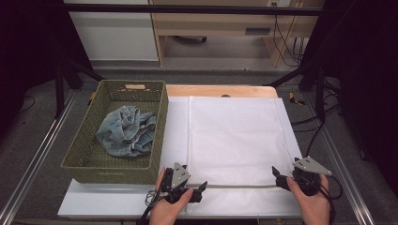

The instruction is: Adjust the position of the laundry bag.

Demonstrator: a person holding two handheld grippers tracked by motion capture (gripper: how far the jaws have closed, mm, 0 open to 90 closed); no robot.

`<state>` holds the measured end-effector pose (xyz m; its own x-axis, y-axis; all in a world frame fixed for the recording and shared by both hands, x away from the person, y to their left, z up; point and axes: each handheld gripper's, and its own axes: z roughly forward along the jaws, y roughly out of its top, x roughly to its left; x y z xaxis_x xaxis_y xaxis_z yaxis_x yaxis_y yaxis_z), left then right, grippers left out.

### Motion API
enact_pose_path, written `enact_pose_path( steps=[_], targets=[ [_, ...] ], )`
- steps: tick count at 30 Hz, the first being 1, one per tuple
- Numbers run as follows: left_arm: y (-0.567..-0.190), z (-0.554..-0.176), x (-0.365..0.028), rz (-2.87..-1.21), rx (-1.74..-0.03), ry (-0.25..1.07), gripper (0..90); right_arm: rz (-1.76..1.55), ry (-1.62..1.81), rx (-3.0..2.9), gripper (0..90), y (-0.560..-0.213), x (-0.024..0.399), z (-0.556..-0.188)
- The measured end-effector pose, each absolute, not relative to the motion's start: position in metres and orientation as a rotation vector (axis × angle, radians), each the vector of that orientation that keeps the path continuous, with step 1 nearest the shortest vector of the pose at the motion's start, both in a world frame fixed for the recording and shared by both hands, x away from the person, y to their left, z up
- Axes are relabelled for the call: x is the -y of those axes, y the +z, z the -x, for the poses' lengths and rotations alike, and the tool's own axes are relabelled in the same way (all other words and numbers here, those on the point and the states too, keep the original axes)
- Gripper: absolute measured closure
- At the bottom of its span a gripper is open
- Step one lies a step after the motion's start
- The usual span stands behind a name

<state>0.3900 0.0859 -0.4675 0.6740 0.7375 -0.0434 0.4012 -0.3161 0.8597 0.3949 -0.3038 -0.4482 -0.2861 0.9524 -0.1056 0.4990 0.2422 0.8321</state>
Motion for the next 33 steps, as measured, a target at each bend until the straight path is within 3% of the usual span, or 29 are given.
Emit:
enact_pose_path(
  steps=[12, 28, 33],
  targets=[
    [-0.456, -0.390, -0.086, -1.936, -0.899, 0.466, 6.4, -1.388, 0.905, -1.872, 7.9, -0.448, 0.319, -0.396],
    [-0.437, -0.386, -0.087, -1.892, -0.903, 0.508, 6.4, -1.380, 0.924, -1.838, 9.5, -0.443, 0.323, -0.388],
    [-0.417, -0.398, -0.084, -1.902, -0.885, 0.553, 14.9, -1.389, 0.938, -1.809, 12.0, -0.440, 0.327, -0.383]
  ],
)
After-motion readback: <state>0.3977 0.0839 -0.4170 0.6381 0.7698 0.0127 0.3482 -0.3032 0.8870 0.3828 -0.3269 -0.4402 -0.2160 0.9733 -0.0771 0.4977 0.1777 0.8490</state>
